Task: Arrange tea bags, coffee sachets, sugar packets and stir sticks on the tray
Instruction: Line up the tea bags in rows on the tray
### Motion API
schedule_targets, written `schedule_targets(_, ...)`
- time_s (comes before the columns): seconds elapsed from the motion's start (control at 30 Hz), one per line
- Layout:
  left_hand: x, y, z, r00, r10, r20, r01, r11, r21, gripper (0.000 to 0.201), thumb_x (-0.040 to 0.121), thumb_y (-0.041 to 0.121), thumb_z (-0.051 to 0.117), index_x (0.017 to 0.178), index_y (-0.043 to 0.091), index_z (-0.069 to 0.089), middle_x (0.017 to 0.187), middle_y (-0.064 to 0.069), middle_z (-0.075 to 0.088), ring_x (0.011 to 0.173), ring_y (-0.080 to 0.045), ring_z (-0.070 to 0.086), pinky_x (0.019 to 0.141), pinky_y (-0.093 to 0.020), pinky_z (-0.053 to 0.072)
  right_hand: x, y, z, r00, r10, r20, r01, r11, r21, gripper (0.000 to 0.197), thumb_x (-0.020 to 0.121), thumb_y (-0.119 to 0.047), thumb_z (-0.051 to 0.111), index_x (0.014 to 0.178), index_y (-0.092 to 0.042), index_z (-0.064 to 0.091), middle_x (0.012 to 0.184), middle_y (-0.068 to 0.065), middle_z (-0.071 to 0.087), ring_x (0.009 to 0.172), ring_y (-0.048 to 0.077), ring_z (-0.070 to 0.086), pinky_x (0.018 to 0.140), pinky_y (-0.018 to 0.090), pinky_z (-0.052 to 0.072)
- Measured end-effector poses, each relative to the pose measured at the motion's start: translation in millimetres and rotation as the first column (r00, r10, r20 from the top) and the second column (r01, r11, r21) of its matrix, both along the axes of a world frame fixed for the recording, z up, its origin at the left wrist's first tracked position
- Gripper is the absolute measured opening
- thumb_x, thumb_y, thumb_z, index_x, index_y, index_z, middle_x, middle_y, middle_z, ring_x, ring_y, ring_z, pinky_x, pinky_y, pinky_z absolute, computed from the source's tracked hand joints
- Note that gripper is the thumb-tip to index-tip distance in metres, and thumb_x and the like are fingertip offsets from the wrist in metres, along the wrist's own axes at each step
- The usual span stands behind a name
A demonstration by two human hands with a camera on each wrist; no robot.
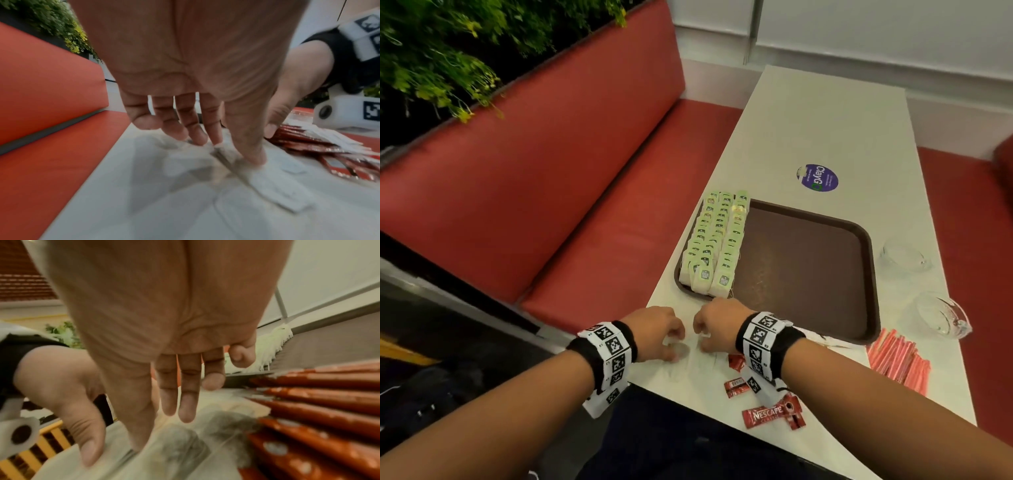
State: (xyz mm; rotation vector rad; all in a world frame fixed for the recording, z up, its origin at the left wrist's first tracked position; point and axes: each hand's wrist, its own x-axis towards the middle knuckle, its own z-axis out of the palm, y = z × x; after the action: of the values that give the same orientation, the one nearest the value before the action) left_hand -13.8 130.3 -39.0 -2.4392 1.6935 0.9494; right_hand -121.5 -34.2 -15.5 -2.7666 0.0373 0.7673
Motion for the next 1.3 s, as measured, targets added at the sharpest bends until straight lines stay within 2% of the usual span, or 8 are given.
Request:
schedule_targets(0.27,-6,2,5,0.997,0.054,0.048,-0.051,0.997,-0.062,0.019,0.089,0.038,0.066,0.105,0.027,0.065,0.105,0.008,0.065,0.092,-0.015,0.059,0.073,-0.026,0.041,2,15,-10,0.996,0.089,-0.019,-0.091,0.988,-0.129,0.031,0.095,-0.027,0.06,0.125,-0.032,0.063,0.119,-0.001,0.067,0.112,0.024,0.06,0.093,0.037,0.045)
schedule_targets(0.43,2,3,20,0.964,0.252,-0.09,-0.265,0.947,-0.183,0.014,0.089,0.032,0.068,0.099,0.034,0.058,0.088,0.016,0.065,0.076,-0.007,0.058,0.072,-0.025,0.045,0,5,1,0.992,-0.081,0.094,0.075,0.995,0.07,0.026,0.097,-0.01,0.052,0.118,-0.014,0.067,0.115,0.011,0.059,0.105,0.03,0.06,0.089,0.04,0.049)
schedule_targets(0.57,10,-4,35,0.901,0.369,-0.226,-0.424,0.856,-0.296,0.009,0.098,0.025,0.056,0.102,0.031,0.051,0.08,0.012,0.067,0.069,-0.006,0.059,0.066,-0.026,0.047,-7,-10,20,0.927,-0.336,0.167,0.282,0.917,0.281,0.021,0.093,0.002,0.042,0.103,-0.014,0.052,0.102,0.008,0.055,0.089,0.025,0.053,0.073,0.029,0.038)
schedule_targets(0.73,11,-24,43,0.864,0.382,-0.327,-0.492,0.779,-0.39,0.01,0.102,0.021,0.051,0.107,0.029,0.047,0.073,0.008,0.06,0.059,-0.004,0.049,0.057,-0.019,0.036,-18,-21,34,0.848,-0.466,0.251,0.329,0.835,0.441,0.009,0.092,-0.012,0.05,0.099,-0.017,0.051,0.085,0.005,0.06,0.078,0.028,0.056,0.068,0.033,0.044)
schedule_targets(0.83,4,-40,45,0.841,0.352,-0.41,-0.516,0.749,-0.416,0.013,0.101,0.019,0.052,0.107,0.029,0.048,0.066,0.003,0.056,0.059,-0.009,0.047,0.059,-0.024,0.039,-21,-26,35,0.83,-0.43,0.356,0.259,0.861,0.438,0.033,0.083,-0.025,0.065,0.114,-0.027,0.052,0.097,-0.001,0.064,0.088,0.021,0.061,0.077,0.033,0.05)
schedule_targets(0.97,-1,-55,44,0.852,0.322,-0.412,-0.491,0.765,-0.418,0.013,0.102,0.014,0.048,0.11,0.023,0.051,0.061,0.004,0.05,0.052,-0.003,0.043,0.054,-0.019,0.035,-15,-36,31,0.771,-0.419,0.48,0.219,0.882,0.418,0.019,0.088,-0.023,0.07,0.107,-0.02,0.074,0.09,-0.005,0.055,0.085,0.015,0.055,0.08,0.032,0.048)
schedule_targets(1.2,1,-60,58,0.885,0.313,-0.345,-0.462,0.681,-0.568,0.008,0.096,0.035,0.062,0.097,0.029,0.067,0.08,0.016,0.06,0.065,-0.004,0.051,0.064,-0.02,0.041,-10,-51,28,0.763,-0.458,0.456,0.277,0.869,0.409,0.016,0.088,-0.031,0.066,0.094,-0.016,0.071,0.087,-0.006,0.052,0.086,0.019,0.057,0.081,0.039,0.05)
schedule_targets(1.3,5,-64,65,0.931,0.249,-0.267,-0.363,0.715,-0.597,0.006,0.089,0.031,0.072,0.094,0.031,0.07,0.088,0.019,0.065,0.078,-0.006,0.056,0.07,-0.02,0.045,-4,-56,28,0.752,-0.477,0.456,0.289,0.859,0.422,0.021,0.089,-0.037,0.068,0.088,-0.016,0.071,0.082,-0.006,0.049,0.081,0.018,0.055,0.074,0.036,0.048)
